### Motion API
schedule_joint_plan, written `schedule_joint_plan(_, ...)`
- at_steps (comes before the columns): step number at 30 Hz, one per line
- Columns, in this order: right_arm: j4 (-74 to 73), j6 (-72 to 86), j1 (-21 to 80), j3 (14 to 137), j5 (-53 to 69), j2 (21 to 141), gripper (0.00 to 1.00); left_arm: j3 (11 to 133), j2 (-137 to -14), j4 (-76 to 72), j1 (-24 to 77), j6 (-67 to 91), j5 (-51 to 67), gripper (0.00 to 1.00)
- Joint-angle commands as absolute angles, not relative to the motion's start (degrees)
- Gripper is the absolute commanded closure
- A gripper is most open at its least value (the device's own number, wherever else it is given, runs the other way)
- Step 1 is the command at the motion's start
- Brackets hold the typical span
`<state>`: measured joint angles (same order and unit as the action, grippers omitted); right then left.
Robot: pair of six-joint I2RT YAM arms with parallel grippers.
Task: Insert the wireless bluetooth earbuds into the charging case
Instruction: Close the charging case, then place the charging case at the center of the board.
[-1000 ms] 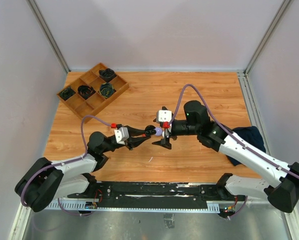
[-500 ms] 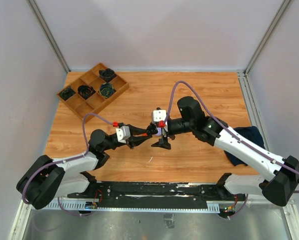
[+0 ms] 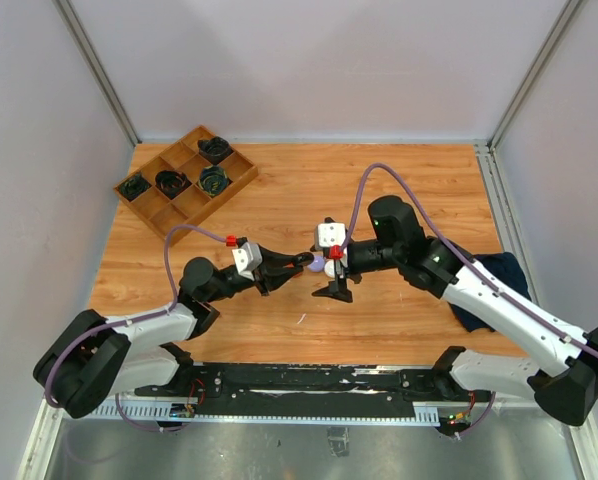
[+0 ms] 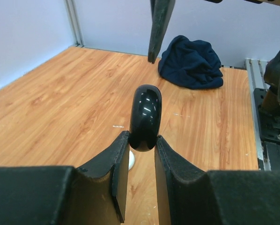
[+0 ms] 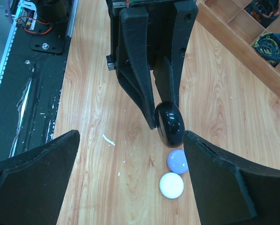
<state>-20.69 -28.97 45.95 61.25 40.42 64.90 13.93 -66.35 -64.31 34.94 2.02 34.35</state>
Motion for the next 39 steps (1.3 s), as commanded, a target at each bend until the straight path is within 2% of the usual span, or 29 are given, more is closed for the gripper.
schedule_joint_plan(1,-21.02,-27.94,45.28,59.14,35.79,62.43,0.07,15.41,-66.89,-64.06,34.72,6.27,32.10,1.00)
schedule_joint_plan(8,-16.99,-18.62,45.05,53.96,19.13,59.68,0.05,14.65,-66.55,-53.20,34.72,18.71,22.87,1.00)
schedule_joint_plan(17,-14.41,-3.07,41.44,47.67,11.24,62.06,0.04,16.52,-64.79,-31.11,34.44,31.25,11.85,1.00)
schedule_joint_plan(24,-12.60,3.98,37.89,43.84,9.71,62.20,0.03,16.67,-67.34,-24.23,32.63,38.86,11.98,1.00)
schedule_joint_plan(32,-12.23,4.70,37.05,41.17,7.66,61.41,0.02,16.80,-70.24,-19.94,29.27,43.86,13.32,0.98)
schedule_joint_plan(39,-12.12,4.93,36.68,40.27,7.03,60.31,0.02,19.44,-76.46,-19.51,28.13,44.62,15.32,0.91)
